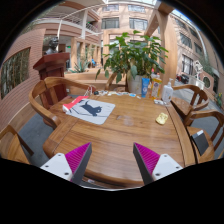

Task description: Arrange mouse

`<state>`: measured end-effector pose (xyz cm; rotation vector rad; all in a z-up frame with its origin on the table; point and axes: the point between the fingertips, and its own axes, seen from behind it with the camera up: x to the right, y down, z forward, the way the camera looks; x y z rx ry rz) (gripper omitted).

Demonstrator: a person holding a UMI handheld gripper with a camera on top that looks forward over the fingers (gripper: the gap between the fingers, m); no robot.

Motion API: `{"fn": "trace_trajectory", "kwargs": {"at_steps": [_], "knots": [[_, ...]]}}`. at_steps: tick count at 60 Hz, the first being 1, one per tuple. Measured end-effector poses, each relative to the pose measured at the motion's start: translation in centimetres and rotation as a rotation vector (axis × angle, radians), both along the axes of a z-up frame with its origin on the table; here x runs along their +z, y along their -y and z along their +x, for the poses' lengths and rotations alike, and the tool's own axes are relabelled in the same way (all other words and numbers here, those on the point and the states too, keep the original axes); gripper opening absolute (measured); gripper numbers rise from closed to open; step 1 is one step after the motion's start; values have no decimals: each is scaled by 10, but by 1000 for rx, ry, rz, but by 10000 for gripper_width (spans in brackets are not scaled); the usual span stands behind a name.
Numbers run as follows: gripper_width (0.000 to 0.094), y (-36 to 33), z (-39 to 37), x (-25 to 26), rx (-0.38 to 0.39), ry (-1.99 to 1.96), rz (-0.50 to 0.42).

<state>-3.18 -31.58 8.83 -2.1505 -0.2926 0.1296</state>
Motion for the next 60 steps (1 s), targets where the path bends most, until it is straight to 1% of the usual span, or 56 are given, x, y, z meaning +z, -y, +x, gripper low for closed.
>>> {"fn": "trace_trajectory", "kwargs": {"at_steps": [4,10,17,22,28,35,42,48,50,56,60], "knots": [[854,-14,33,-28,-40,18,-37],[856,-38,83,-56,-112,37,-66],[857,-79,134,-73,-196,28,-78],[855,-116,162,-77,-237,17,-67],[856,-162,185,-80,-265,7,-55],[852,-210,200,-84,-279,14,-47],[853,-252,209,-93,-304,1,-58],[851,-278,207,-101,-320,-50,-94],[847,-288,209,-98,-328,-56,-82],[829,-308,210,-101,-342,-47,-85],[776,-318,212,-102,-354,-28,-81]]}}
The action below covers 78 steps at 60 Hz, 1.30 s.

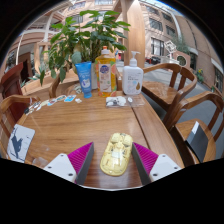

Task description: Arrange mouse

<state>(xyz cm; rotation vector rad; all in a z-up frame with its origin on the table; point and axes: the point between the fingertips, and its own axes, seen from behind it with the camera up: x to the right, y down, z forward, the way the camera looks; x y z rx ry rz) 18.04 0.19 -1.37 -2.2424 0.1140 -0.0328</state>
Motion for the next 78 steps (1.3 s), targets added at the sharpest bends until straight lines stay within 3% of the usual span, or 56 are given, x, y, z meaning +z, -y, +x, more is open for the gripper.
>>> {"fn": "trace_trajectory", "kwargs": {"at_steps": [4,8,21,30,35,43,49,54,60,67,68,78], "knots": [[681,-8,1,-1,2,36,-3],[489,-15,-4,-1,-3,28,4],[365,-21,-5,3,-22,124,27],[364,-20,3,15,-62,157,33],[365,-23,3,61,-89,168,99],[365,-34,-32,173,-102,110,283],[364,-35,-86,251,-56,51,411],[363,-30,-153,281,19,12,459],[362,-25,-243,247,135,-26,415],[362,-20,-316,150,238,-24,226],[361,-15,-330,123,250,-23,210],[366,11,-381,34,310,30,54]]}}
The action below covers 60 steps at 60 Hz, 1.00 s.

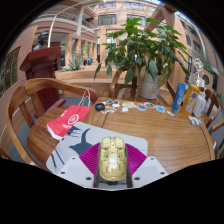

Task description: Arrange mouse

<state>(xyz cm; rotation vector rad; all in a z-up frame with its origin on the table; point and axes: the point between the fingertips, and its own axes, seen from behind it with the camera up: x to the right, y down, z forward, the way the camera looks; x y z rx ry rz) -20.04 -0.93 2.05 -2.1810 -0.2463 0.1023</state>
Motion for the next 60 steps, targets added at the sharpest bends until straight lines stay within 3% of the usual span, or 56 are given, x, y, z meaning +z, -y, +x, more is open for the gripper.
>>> {"fn": "trace_trajectory", "kwargs": {"at_steps": [14,21,23,44,60], "knots": [[524,15,-14,-29,10,-17,-63],[872,26,-7,-4,12,5,-24],[835,30,-7,7,15,6,-9],[856,124,18,141,-25,-18,158],[852,204,24,160,-28,-37,175]]}}
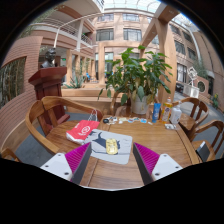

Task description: Arrange mouse

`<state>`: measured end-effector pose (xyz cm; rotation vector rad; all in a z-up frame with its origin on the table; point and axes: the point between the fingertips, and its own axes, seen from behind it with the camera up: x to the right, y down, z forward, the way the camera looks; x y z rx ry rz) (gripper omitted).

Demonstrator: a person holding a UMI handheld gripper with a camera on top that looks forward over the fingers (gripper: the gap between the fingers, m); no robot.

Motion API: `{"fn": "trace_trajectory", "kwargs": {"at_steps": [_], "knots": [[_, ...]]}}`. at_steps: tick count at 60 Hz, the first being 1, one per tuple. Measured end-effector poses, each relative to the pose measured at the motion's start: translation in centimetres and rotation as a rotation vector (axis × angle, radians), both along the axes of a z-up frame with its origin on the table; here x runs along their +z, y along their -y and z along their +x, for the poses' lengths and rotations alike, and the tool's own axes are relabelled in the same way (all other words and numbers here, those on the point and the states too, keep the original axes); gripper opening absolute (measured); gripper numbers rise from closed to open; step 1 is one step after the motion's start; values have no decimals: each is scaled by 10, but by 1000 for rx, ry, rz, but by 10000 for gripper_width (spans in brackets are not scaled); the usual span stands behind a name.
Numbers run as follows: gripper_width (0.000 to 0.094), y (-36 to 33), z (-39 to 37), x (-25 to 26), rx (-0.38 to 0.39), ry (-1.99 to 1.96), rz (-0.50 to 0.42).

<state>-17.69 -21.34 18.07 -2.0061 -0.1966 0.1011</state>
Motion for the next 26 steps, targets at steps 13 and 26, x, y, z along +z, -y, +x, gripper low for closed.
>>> {"fn": "trace_trajectory", "kwargs": {"at_steps": [13,26], "knots": [[854,30,4,-10,7,-10,-12],[854,37,8,-15,22,1,-13]]}}
